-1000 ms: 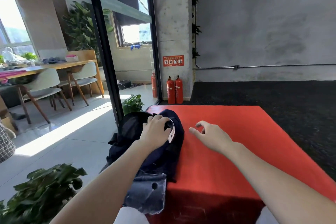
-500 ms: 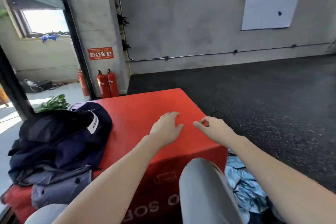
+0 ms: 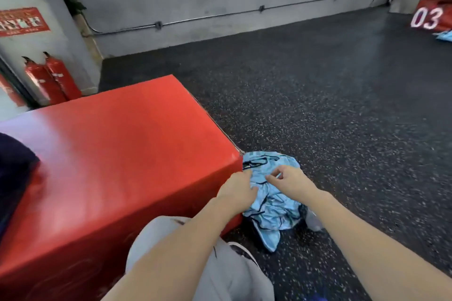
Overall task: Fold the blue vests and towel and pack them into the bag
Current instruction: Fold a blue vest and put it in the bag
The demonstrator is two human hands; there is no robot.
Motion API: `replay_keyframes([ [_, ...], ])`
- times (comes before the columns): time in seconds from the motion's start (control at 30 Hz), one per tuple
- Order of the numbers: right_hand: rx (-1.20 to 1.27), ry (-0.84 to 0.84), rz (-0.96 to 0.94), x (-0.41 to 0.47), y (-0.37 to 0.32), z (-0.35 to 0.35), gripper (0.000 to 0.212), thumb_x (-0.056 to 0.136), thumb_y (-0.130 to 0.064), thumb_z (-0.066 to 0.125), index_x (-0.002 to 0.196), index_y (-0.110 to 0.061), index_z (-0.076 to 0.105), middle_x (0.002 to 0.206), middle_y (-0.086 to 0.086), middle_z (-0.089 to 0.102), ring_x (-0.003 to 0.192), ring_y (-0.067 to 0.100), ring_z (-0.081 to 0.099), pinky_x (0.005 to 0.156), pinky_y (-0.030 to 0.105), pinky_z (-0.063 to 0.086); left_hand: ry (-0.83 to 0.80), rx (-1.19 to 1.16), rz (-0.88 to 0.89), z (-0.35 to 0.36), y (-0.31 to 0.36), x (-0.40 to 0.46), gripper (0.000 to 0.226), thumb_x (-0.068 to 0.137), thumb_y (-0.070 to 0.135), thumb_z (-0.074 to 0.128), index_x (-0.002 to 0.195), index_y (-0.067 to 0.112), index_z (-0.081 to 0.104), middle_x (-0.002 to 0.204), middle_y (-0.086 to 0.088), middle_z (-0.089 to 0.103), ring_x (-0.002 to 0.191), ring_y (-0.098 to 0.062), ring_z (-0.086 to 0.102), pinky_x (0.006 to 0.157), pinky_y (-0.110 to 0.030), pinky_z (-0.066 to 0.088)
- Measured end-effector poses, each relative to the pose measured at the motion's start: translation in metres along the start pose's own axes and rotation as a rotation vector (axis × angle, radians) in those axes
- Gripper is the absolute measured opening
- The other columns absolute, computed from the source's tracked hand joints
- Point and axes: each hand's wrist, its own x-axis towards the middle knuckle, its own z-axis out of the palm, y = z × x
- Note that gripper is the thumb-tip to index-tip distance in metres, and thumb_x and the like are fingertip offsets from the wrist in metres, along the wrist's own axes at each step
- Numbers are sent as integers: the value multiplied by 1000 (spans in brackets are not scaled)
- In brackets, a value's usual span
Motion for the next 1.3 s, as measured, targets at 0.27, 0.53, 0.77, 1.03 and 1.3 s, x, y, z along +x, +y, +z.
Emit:
replay_keyframes([
  [0.27,42,-100,88,69,77,45,25,96,-43,58,102,-20,65,84,3,68,63,15,58,60,32,45,-137,-55,-113,77,-14,67,50,98,29,54,144,12,42,121,-18,63,110,-36,61,82,-36,46],
  [0.53,34,-126,111,146,120,76,23,97,-38,57,108,-20,65,86,3,70,74,18,65,70,35,55,-176,-98,-215,120,-24,132,52,97,24,54,144,8,38,130,-19,58,118,-37,57,95,-43,50],
  [0.77,26,-130,-3,189,146,102,30,94,-13,60,122,-20,66,111,4,63,96,23,63,81,35,51,-176,-136,-281,150,-36,164,56,98,19,53,149,8,32,141,-20,49,128,-36,49,101,-40,42],
  [1.03,-95,-169,-96,217,153,123,42,90,-8,65,127,-28,63,121,-1,48,110,22,56,91,42,52,-109,-201,-332,165,-46,182,58,99,22,57,151,11,33,145,-15,45,133,-32,44,108,-39,38],
  [1.3,-46,-122,-135,228,159,120,16,92,-19,71,108,-19,74,111,-2,50,99,19,54,91,38,50,-9,-305,-392,166,-48,186,53,98,24,60,148,18,42,141,-15,50,131,-30,47,108,-33,35],
])
